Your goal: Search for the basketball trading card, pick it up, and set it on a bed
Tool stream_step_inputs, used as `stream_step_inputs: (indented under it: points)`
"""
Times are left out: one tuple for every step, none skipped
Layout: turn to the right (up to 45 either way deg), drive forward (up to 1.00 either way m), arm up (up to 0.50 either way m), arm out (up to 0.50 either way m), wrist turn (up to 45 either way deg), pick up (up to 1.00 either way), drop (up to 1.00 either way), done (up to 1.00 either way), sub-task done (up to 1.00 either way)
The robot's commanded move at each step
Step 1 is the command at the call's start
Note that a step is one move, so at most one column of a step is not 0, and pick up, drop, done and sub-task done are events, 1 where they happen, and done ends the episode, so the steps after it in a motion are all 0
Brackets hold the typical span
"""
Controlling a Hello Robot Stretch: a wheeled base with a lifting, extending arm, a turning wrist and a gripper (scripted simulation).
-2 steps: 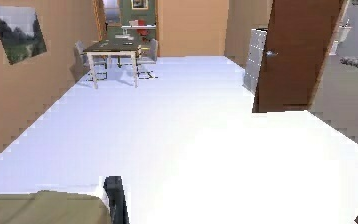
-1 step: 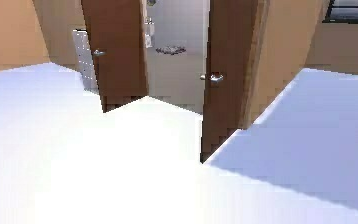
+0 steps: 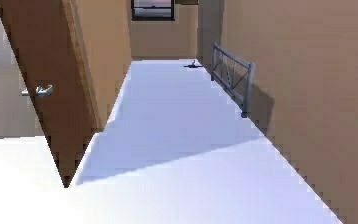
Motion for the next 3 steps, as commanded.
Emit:
stream_step_inputs:
  points:
    - [45.0,0.00,0.00,0.00,0.0,0.00,0.00,0.00,0.00]
    - [42.0,0.00,0.00,0.00,0.0,0.00,0.00,0.00,0.00]
    - [0.0,0.25,0.00,0.00,0.0,0.00,0.00,0.00,0.00]
